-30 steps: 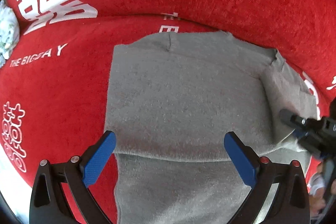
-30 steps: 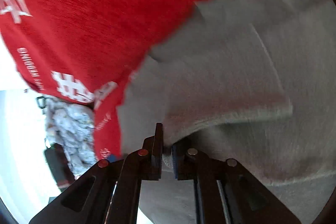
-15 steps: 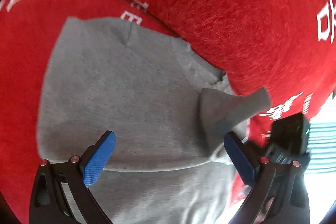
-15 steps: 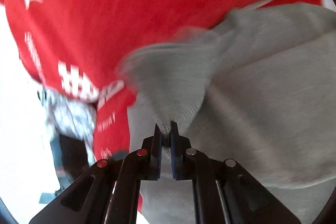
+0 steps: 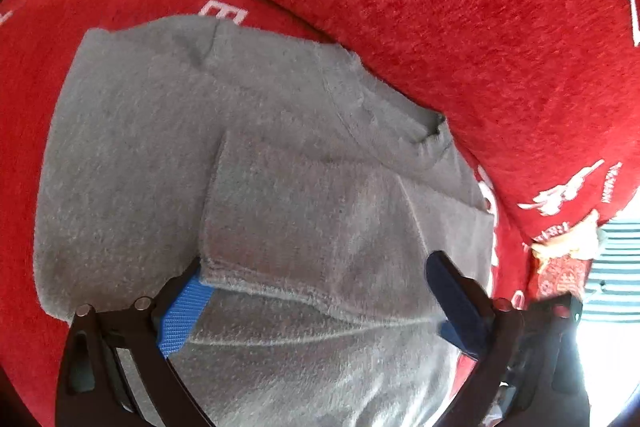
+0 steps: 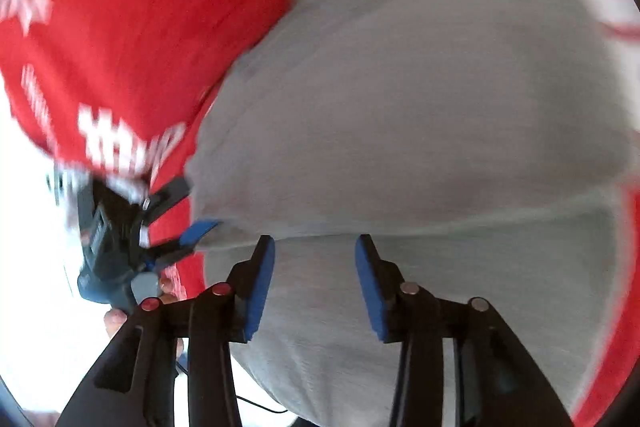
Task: Fold small clothes
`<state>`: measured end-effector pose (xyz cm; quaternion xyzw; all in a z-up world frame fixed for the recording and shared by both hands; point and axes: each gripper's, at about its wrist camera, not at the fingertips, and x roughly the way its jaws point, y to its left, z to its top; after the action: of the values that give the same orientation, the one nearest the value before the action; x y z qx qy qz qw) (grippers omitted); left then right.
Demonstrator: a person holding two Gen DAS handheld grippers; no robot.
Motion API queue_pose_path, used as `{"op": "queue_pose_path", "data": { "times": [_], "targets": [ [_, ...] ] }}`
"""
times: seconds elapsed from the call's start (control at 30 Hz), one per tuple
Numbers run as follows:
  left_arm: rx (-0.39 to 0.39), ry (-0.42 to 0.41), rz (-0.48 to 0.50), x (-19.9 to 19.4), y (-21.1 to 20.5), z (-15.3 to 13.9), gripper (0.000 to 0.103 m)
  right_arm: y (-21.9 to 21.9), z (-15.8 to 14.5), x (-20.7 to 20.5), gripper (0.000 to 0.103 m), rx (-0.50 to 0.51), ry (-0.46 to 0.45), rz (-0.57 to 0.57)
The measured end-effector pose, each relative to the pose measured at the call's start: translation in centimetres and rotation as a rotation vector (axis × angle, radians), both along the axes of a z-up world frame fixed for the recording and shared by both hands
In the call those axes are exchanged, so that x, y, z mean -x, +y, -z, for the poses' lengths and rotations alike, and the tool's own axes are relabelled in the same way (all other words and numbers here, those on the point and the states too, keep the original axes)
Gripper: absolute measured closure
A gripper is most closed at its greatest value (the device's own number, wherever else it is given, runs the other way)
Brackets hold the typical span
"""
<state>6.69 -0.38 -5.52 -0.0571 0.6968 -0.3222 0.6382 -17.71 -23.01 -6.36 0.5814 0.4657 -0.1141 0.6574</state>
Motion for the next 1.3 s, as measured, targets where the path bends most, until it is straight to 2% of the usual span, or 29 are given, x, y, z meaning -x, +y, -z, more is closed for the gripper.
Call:
{"op": "queue_pose_path", "data": {
  "times": [0.03, 0.07, 0.1, 0.17, 0.23, 0.27, 0.3, 0.33, 0.4, 0.57, 0.63, 0.7, 0.73, 0.77, 0.8, 0.83, 0.9, 1.0, 1.1, 1.17, 1.2, 1.23, 1.27, 1.3],
  "targets": [
    [-0.020, -0.023, 0.002, 0.0, -0.5, -0.2, 0.051, -1.1, 0.2, 1.7, 0.053, -0.009, 0.004, 0.065],
    [-0.027, -0.022, 0.009, -0.2, -0.6, -0.1, 0.091, -2.1, 0.4, 3.4, 0.052, -0.019, 0.006, 0.139],
    [-0.029, -0.005, 0.013, -0.4, -0.9, 0.1, 0.096, -2.7, 0.6, 4.5, 0.051, -0.028, 0.004, 0.190],
    [-0.003, -0.028, 0.002, -0.8, -0.8, -0.8, 0.096, -4.3, 1.2, 6.8, 0.051, -0.057, -0.015, 0.314],
    [0.028, -0.082, 0.019, -1.0, -0.6, -2.5, 0.096, -4.9, 1.6, 7.5, 0.051, -0.072, -0.031, 0.396],
    [0.044, -0.102, 0.028, -1.1, -0.4, -3.3, 0.096, -5.4, 1.6, 7.7, 0.055, -0.075, -0.050, 0.430],
    [0.049, -0.108, 0.031, -1.1, -0.1, -3.7, 0.096, -5.9, 1.4, 7.7, 0.079, -0.063, -0.058, 0.439],
    [0.048, -0.116, 0.035, -1.0, 0.3, -4.0, 0.096, -6.2, 0.9, 7.4, 0.096, -0.038, -0.061, 0.426],
    [0.033, -0.113, 0.043, -0.8, 1.0, -3.8, 0.096, -6.4, 0.0, 6.7, 0.096, 0.019, -0.060, 0.381],
    [-0.106, -0.109, 0.102, 1.0, 1.6, 0.2, 0.096, -6.3, 0.4, 5.0, 0.096, 0.090, 0.025, 0.269],
    [-0.099, -0.131, 0.098, 1.3, 2.4, 0.0, 0.092, -6.5, 1.0, 4.8, 0.096, 0.101, 0.053, 0.249],
    [-0.143, -0.152, 0.102, 1.2, 2.7, -0.5, 0.092, -6.6, 1.2, 4.9, 0.096, 0.083, 0.048, 0.248],
    [-0.183, -0.171, 0.100, 1.1, 3.2, -0.9, 0.076, -6.5, 1.0, 4.7, 0.092, 0.076, 0.050, 0.235],
    [-0.217, -0.194, 0.093, 1.0, 3.5, -1.2, 0.050, -6.2, 0.8, 4.3, 0.088, 0.074, 0.060, 0.203],
    [-0.257, -0.228, 0.081, 0.8, 4.0, -1.6, 0.039, -5.8, 0.0, 3.8, 0.077, 0.080, 0.068, 0.143],
    [-0.284, -0.279, 0.067, 0.7, 4.5, -2.4, 0.034, -5.7, -0.5, 4.6, 0.062, 0.100, 0.067, 0.110],
    [-0.284, -0.303, 0.070, 0.5, 5.0, -3.3, 0.034, -5.5, -2.2, 4.6, 0.055, 0.185, 0.066, 0.053],
    [-0.292, -0.310, 0.087, 0.4, 4.3, -3.6, 0.034, -6.9, -2.7, 4.2, 0.055, 0.258, 0.089, 0.068],
    [-0.320, -0.306, 0.113, 0.5, 2.7, -2.8, 0.034, -8.9, -0.9, 3.6, 0.055, 0.225, 0.113, 0.123],
    [-0.322, -0.272, 0.125, 0.9, 2.1, -1.8, 0.034, -10.0, 0.5, 3.6, 0.055, 0.187, 0.134, 0.116],
    [-0.316, -0.243, 0.128, 1.0, 1.8, -1.3, 0.035, -9.9, 1.0, 2.8, 0.058, 0.174, 0.142, 0.097],
    [-0.299, -0.214, 0.128, 1.2, 1.7, -0.9, 0.041, -9.7, 0.9, 2.4, 0.077, 0.180, 0.136, 0.072],
    [-0.284, -0.216, 0.127, 1.4, 1.7, -0.9, 0.061, -9.4, 0.7, 2.0, 0.087, 0.200, 0.143, 0.035],
    [-0.274, -0.218, 0.134, 1.5, 1.6, -1.0, 0.076, -8.9, 0.2, 1.2, 0.089, 0.252, 0.164, -0.020]
  ]
}}
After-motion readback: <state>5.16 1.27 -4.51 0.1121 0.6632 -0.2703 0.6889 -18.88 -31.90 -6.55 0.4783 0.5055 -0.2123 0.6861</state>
